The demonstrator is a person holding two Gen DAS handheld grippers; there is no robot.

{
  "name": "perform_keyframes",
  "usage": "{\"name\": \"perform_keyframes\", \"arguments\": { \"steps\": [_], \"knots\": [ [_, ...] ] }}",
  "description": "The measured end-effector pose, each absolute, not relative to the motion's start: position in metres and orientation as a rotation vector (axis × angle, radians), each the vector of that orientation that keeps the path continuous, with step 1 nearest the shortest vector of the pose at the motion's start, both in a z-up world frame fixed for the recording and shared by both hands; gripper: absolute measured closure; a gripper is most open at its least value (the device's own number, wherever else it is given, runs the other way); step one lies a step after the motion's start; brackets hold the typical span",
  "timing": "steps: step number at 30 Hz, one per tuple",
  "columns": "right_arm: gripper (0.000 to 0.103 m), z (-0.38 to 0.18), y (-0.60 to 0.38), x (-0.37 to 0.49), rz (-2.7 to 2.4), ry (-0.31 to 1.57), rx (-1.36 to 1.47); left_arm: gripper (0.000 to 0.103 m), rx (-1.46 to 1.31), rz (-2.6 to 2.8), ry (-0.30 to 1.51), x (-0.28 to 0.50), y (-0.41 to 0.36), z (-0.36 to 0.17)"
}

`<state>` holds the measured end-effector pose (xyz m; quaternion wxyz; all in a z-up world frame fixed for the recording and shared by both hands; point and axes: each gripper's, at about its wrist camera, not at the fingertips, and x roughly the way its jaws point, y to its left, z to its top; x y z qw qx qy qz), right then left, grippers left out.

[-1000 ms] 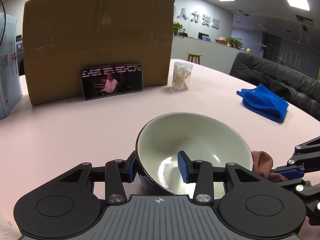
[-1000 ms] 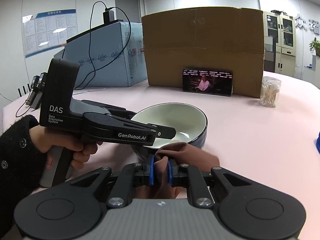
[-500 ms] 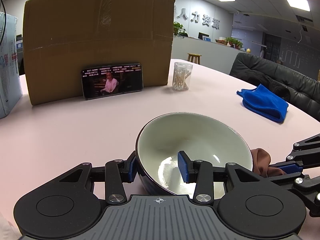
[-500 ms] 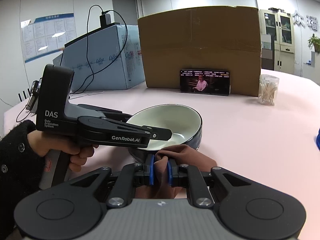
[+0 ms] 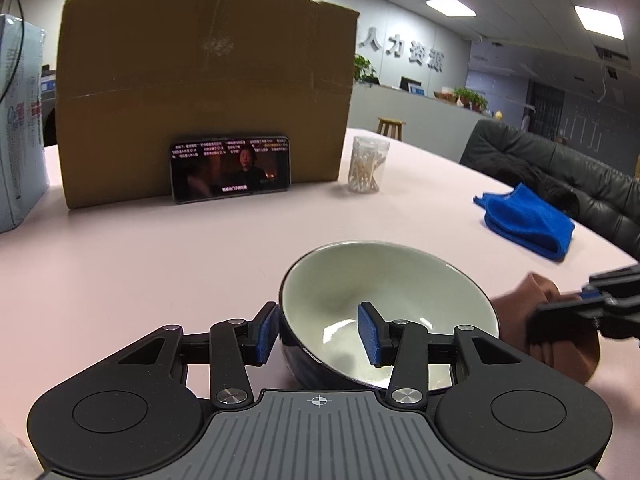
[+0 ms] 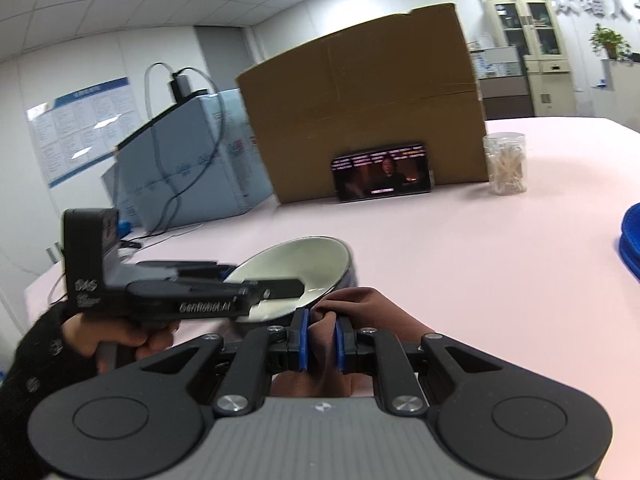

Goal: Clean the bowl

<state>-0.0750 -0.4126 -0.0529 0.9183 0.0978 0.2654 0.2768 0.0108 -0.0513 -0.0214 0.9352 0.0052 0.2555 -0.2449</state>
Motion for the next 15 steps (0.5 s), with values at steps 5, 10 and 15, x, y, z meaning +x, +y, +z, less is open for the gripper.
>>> {"name": "perform_keyframes", "arguments": {
  "steps": [5, 10, 15],
  "knots": [
    [0.088, -0.053, -0.413, -0.081, 0.698, 0.574, 0.222, 0.052, -0.007, -0.479, 0.522, 0.013, -0.047, -0.021],
    [0.086, -0.057, -0.403, -0.085, 0.784, 0.623, 0.184, 0.047, -0.027, -0.457, 0.524, 0.014, -0.043, -0.021],
    [0.082, -0.058, -0.396, -0.094, 0.795, 0.665, 0.09, 0.039, -0.019, -0.453, 0.521, 0.013, -0.045, -0.021]
  ]
}}
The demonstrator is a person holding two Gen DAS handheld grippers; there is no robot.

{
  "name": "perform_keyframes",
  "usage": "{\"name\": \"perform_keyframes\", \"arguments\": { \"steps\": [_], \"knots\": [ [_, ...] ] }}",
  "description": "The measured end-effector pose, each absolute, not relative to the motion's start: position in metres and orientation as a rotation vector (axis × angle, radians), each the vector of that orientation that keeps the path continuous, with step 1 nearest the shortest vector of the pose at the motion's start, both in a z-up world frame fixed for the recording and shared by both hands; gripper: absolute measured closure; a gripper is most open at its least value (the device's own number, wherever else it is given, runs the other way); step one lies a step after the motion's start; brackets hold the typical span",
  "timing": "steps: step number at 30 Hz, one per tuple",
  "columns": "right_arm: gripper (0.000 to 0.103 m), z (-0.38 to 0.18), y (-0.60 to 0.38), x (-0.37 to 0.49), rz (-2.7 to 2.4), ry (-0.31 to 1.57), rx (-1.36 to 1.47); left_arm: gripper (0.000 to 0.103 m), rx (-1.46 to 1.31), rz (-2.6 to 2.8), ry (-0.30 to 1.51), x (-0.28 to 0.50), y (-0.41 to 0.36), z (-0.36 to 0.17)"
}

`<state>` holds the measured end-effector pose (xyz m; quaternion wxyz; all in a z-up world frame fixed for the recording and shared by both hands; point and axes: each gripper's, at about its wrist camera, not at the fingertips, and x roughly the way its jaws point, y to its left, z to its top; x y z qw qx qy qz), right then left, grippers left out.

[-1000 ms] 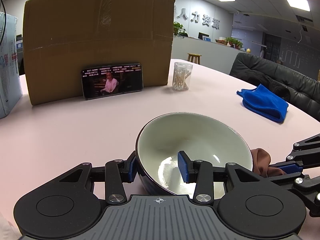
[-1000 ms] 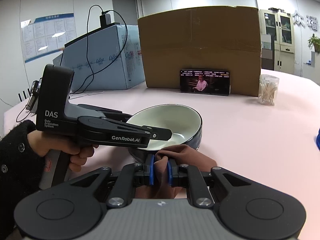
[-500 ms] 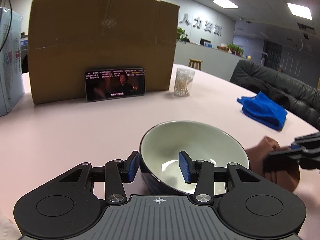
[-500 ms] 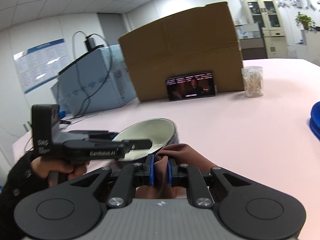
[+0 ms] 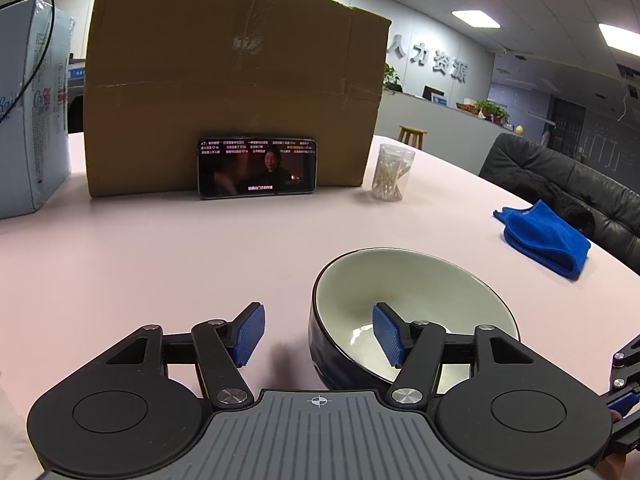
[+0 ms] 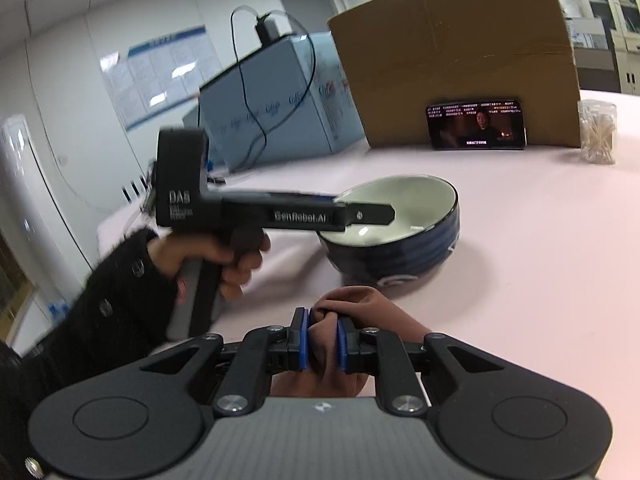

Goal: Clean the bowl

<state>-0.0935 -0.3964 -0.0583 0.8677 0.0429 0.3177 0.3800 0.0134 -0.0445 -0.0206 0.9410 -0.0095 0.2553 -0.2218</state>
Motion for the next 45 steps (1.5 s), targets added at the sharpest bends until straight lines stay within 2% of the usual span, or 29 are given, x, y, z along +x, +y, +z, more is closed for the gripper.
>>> {"name": "perform_keyframes", "arguments": {
  "steps": [2, 4, 5, 7, 12, 20, 26, 31, 37, 45],
  "knots": [
    [0.074, -0.057, -0.398, -0.096, 0.792, 0.673, 0.065, 0.038, -0.017, -0.452, 0.519, 0.013, -0.045, -0.02],
    [0.061, -0.054, -0.4, -0.099, 0.777, 0.679, 0.041, 0.036, -0.013, -0.449, 0.519, 0.013, -0.045, -0.02],
    [0.052, -0.052, -0.402, -0.102, 0.77, 0.683, 0.022, 0.032, -0.013, -0.447, 0.517, 0.013, -0.045, -0.02],
    [0.046, -0.048, -0.405, -0.108, 0.757, 0.689, -0.023, 0.028, -0.014, -0.443, 0.511, 0.012, -0.045, -0.02],
    [0.01, -0.037, -0.411, -0.125, 0.699, 0.637, -0.159, 0.014, -0.003, -0.422, 0.5, 0.009, -0.045, -0.018],
    [0.002, -0.015, -0.43, -0.116, 0.596, 0.347, -0.068, 0.0, -0.005, -0.379, 0.404, -0.002, -0.039, -0.007],
    [0.0, -0.017, -0.445, -0.076, 0.345, 0.135, 0.055, 0.0, 0.004, -0.215, 0.272, -0.011, -0.029, 0.003],
    [0.0, -0.041, -0.452, -0.033, 0.239, 0.146, 0.031, 0.0, -0.079, -0.096, 0.196, -0.017, -0.019, 0.009],
    [0.0, -0.057, -0.471, -0.023, 0.12, 0.065, 0.096, 0.0, -0.081, 0.025, 0.128, -0.016, -0.02, 0.003],
    [0.0, -0.063, -0.46, -0.023, -0.027, 0.064, -0.019, 0.0, -0.1, 0.113, 0.139, -0.014, -0.016, 0.001]
  ]
}}
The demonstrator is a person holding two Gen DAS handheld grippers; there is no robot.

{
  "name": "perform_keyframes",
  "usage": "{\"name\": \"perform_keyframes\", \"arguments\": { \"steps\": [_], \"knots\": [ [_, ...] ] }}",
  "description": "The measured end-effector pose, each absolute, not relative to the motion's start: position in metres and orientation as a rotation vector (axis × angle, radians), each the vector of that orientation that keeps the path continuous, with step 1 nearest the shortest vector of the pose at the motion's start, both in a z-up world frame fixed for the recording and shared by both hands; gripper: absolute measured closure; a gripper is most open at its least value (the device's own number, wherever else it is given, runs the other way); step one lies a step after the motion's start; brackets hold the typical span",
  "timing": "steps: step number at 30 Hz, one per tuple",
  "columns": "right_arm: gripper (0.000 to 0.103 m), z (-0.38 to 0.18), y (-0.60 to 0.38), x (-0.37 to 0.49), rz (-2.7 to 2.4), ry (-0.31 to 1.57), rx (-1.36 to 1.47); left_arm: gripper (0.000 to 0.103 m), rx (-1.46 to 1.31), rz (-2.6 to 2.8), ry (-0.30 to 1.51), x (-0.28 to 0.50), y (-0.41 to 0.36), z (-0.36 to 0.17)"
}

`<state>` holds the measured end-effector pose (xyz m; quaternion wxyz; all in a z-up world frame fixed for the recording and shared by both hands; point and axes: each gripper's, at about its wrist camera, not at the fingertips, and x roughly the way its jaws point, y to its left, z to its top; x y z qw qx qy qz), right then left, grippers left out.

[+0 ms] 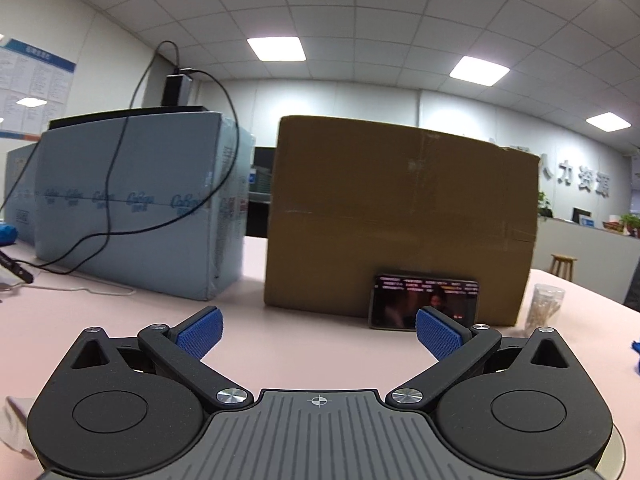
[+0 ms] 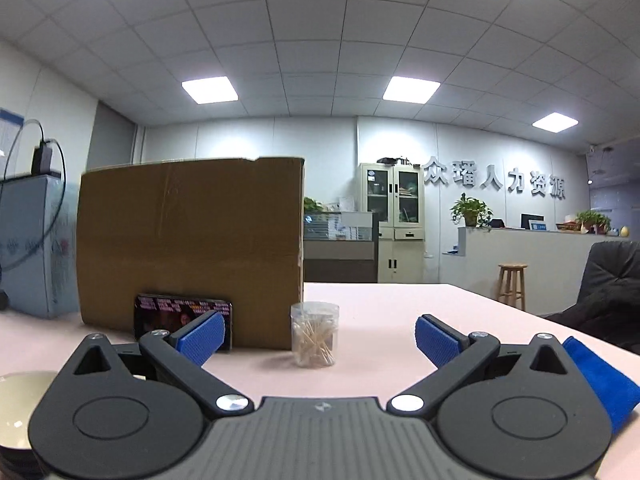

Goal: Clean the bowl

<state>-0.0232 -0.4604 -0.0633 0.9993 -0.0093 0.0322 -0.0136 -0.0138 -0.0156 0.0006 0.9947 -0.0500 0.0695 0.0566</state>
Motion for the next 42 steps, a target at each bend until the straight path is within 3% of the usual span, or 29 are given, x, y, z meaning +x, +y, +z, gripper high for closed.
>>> {"name": "perform_keyframes", "arguments": {
  "steps": [9, 42],
  "knots": [
    [0.0, -0.066, -0.467, -0.006, -0.07, 0.132, 0.053, 0.0, -0.014, 0.136, 0.152, -0.013, -0.028, 0.001],
    [0.0, -0.062, -0.46, -0.029, -0.111, 0.071, 0.033, 0.0, 0.018, 0.085, 0.106, -0.022, -0.036, 0.002]
  ]
}}
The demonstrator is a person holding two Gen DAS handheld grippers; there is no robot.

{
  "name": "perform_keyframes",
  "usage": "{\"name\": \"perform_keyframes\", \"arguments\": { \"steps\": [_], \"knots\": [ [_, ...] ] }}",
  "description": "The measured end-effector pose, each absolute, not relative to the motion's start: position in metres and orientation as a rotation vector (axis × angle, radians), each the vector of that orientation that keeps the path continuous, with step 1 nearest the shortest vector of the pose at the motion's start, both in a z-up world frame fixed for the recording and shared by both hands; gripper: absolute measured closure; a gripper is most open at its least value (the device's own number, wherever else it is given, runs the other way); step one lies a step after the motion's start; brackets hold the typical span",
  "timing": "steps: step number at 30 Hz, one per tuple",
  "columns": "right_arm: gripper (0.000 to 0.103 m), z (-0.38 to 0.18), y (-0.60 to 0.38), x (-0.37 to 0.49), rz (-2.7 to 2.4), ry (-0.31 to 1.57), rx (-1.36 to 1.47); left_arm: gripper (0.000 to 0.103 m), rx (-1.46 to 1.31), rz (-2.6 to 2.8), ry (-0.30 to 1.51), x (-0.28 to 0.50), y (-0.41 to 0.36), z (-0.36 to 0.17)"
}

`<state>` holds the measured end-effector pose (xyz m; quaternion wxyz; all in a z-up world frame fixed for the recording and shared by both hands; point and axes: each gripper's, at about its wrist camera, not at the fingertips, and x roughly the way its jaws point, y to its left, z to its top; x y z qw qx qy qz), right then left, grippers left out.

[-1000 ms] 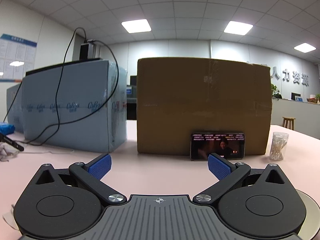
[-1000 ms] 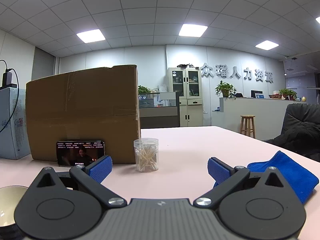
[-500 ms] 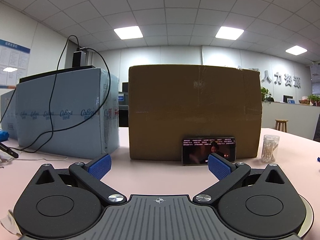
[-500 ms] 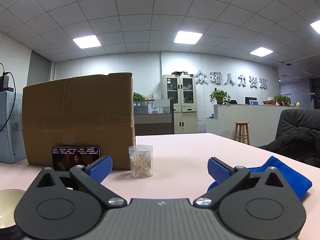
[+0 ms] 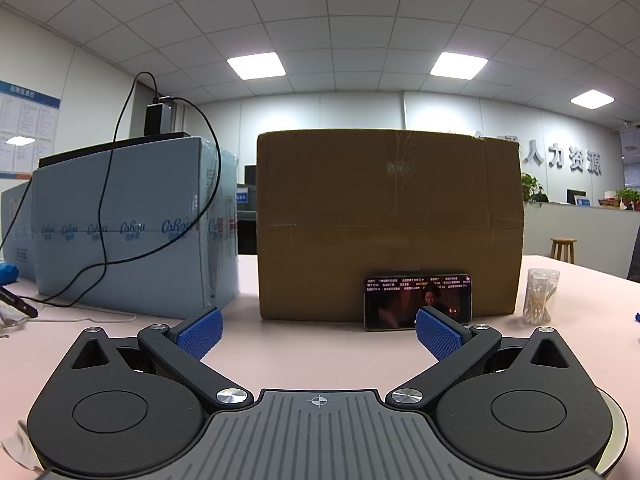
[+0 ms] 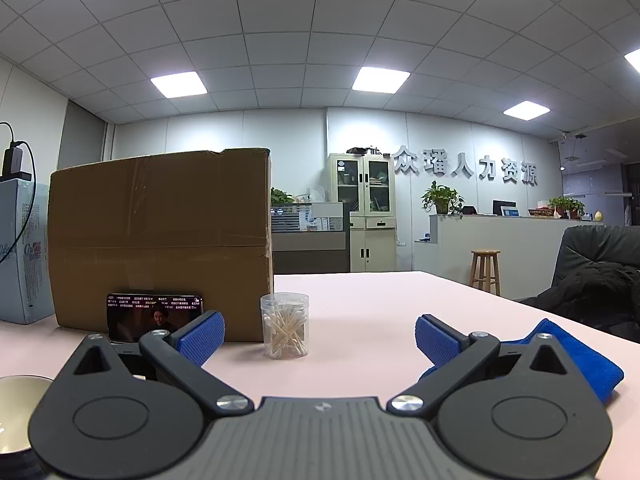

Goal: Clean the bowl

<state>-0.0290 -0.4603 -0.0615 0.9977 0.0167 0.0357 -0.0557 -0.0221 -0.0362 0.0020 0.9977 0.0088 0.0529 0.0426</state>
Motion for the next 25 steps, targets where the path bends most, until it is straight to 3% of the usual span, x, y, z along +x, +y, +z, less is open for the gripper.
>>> {"name": "perform_keyframes", "arguments": {
  "steps": [25],
  "knots": [
    [0.0, -0.061, -0.471, -0.035, -0.118, 0.064, 0.024, 0.0, 0.019, 0.079, 0.123, -0.022, -0.036, 0.001]
  ]
}}
